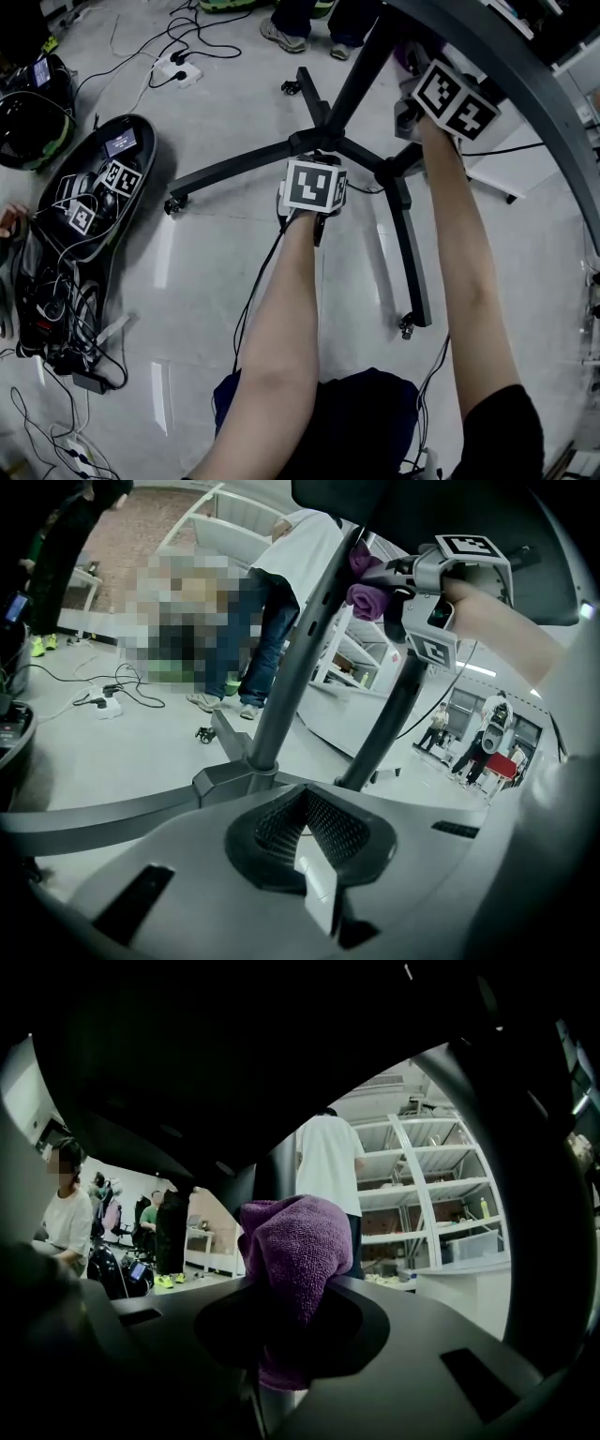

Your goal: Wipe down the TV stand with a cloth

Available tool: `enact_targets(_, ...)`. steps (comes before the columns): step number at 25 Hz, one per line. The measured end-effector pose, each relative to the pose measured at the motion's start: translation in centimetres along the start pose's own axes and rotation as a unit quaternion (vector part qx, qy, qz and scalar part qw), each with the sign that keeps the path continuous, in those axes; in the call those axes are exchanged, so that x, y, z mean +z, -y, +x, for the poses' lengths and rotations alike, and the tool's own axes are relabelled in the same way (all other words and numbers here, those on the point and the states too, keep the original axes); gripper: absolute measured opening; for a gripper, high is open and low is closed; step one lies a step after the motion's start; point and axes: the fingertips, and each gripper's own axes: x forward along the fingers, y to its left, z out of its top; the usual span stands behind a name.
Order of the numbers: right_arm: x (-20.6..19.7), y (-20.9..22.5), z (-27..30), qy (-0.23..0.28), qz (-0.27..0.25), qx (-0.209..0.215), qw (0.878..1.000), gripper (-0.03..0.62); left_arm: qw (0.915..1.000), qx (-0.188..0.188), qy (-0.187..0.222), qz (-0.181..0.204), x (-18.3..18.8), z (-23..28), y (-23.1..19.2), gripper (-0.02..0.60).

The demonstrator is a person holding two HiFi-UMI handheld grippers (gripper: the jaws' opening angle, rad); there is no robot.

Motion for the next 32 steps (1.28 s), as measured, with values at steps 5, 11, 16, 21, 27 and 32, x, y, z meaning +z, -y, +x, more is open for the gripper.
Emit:
enact_targets(5,-2.5,0.1,0.1,-0.014,0.014,0.001,1.0,0.089,1.0,-0.003,-0.004,0.006,-0.3,0.5,0.3,0.005)
enact_targets(11,-6.4,0.4,0.0,-0.037,0.027,0.001,0.999,0.089,1.0,-0.001,-0.006,-0.007,-1.0,1.1,-0.5,0.005)
enact_targets(16,-9.6,0.2,-0.2,-0.063,0.032,-0.002,0.998,0.089,0.9999,-0.002,-0.014,-0.007,-1.6,1.3,-0.6,0.005)
enact_targets(21,-12.6,0.2,-0.4,-0.082,0.035,-0.001,0.996,0.089,0.9997,-0.001,-0.021,-0.009,-2.3,1.7,-0.9,0.005)
enact_targets(27,-16.4,0.0,-0.9,-0.109,0.041,-0.002,0.993,0.089,0.9996,0.002,-0.027,-0.008,-2.7,1.8,-1.0,0.005)
enact_targets(32,-21.1,-0.4,-1.5,-0.148,0.046,-0.005,0.988,0.089,0.9995,0.003,-0.031,-0.007,-3.2,1.7,-1.2,0.005)
